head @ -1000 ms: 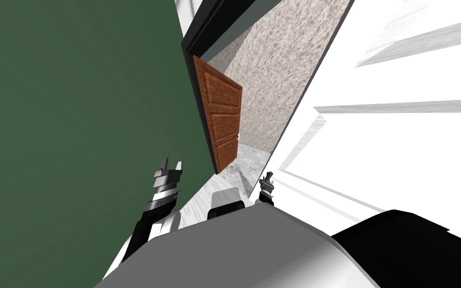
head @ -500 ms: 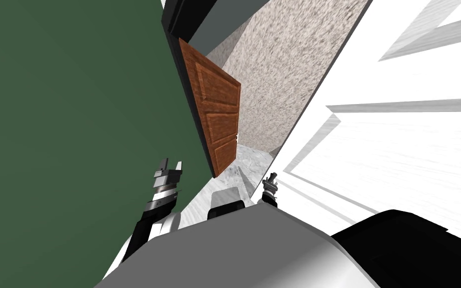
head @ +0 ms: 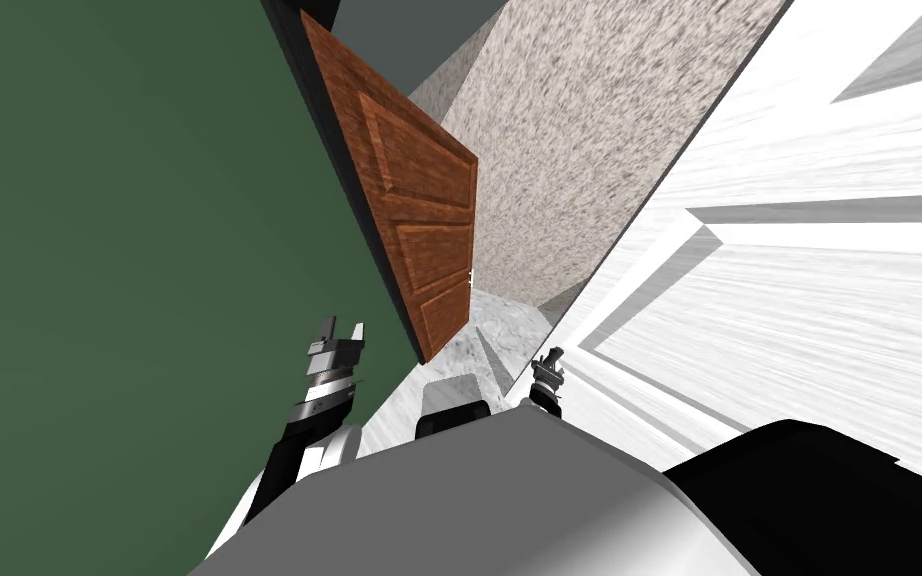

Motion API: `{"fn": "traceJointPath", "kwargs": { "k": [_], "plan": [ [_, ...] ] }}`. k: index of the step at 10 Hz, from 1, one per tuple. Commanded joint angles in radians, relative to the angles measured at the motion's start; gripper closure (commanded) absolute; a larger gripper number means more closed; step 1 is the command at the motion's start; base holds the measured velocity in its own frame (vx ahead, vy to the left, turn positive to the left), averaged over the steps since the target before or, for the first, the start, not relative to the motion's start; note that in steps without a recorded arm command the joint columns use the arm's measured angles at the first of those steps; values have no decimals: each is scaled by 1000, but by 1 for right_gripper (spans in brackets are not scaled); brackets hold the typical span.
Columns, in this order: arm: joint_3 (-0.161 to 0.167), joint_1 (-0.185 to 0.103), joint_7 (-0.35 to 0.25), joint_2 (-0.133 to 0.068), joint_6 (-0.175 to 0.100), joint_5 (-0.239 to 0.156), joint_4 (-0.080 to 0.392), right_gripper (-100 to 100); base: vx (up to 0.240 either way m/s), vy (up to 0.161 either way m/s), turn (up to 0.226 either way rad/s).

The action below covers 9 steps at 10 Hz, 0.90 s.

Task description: Push the door open

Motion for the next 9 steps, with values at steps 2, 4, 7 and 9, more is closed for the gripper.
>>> {"fn": "traceJointPath", "kwargs": {
  "k": [2, 4, 7, 9],
  "plan": [
    [-39, 15, 5, -6, -18, -22, -10, 100, 190, -93, -82],
    [-66, 18, 9, -2, -20, -43, -9, 100, 193, -97, -58],
    [-98, 22, 13, 9, -23, -67, -8, 100, 183, -121, -69],
    [-120, 24, 16, 20, -25, -84, -8, 100, 185, -97, -47]
  ]
}}
